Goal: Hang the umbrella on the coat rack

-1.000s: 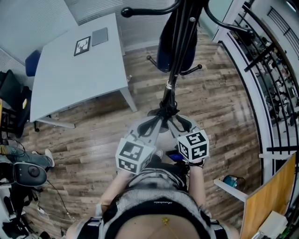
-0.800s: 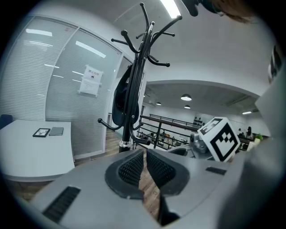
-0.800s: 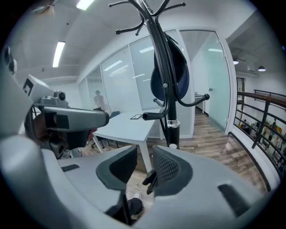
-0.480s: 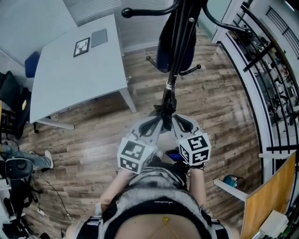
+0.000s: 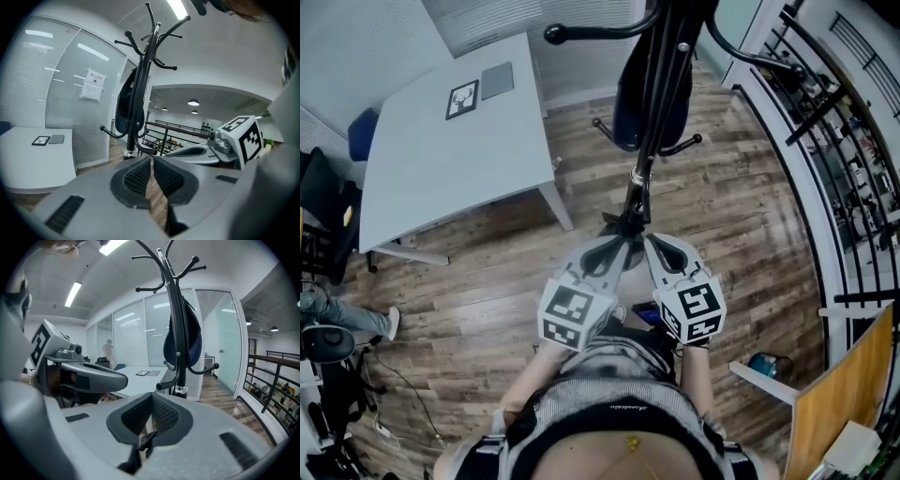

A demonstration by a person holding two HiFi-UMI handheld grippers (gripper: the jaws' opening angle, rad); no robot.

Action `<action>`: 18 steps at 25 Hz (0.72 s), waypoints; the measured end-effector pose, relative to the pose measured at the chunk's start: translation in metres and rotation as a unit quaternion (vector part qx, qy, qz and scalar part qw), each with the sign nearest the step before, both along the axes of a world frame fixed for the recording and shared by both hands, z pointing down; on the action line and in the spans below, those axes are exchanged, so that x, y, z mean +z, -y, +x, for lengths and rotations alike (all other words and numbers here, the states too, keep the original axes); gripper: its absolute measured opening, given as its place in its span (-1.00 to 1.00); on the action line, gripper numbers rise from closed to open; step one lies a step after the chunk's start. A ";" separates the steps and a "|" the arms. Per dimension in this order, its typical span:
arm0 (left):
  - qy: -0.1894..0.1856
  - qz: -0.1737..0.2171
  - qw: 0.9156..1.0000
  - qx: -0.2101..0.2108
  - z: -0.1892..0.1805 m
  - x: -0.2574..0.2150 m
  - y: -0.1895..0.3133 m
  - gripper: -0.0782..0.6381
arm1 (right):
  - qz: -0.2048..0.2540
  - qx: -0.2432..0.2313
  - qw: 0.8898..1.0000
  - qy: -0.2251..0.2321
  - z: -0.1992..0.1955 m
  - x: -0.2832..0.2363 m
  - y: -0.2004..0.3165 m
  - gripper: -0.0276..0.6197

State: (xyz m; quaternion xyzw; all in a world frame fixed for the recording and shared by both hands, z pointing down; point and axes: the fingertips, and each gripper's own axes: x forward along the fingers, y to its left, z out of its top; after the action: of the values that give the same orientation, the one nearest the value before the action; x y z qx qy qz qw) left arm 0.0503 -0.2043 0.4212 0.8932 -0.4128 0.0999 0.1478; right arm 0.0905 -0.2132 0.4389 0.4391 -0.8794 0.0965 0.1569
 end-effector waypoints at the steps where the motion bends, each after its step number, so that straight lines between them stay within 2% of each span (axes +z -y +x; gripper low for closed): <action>1: 0.001 0.002 1.000 0.000 0.000 0.000 0.001 -0.73 | 0.004 0.001 1.000 0.001 0.000 -0.003 0.000 -0.93; 6: 0.007 0.011 1.000 -0.004 -0.004 -0.001 0.003 -0.73 | 0.019 -0.005 1.000 0.007 -0.006 -0.013 -0.003 -0.93; 12: -0.010 0.019 1.000 -0.006 -0.005 -0.007 0.002 -0.73 | 0.059 -0.032 0.997 0.023 -0.018 -0.032 -0.011 -0.93; 18: -0.030 0.015 0.999 -0.001 -0.003 -0.010 0.003 -0.73 | 0.083 -0.033 0.995 0.053 -0.022 -0.042 -0.011 -0.93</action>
State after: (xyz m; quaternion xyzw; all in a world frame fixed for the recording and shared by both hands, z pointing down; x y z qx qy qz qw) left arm 0.0473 -0.2071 0.4115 0.8974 -0.4109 0.0665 0.1465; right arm 0.0688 -0.2023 0.3969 0.4156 -0.9054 0.0414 0.0758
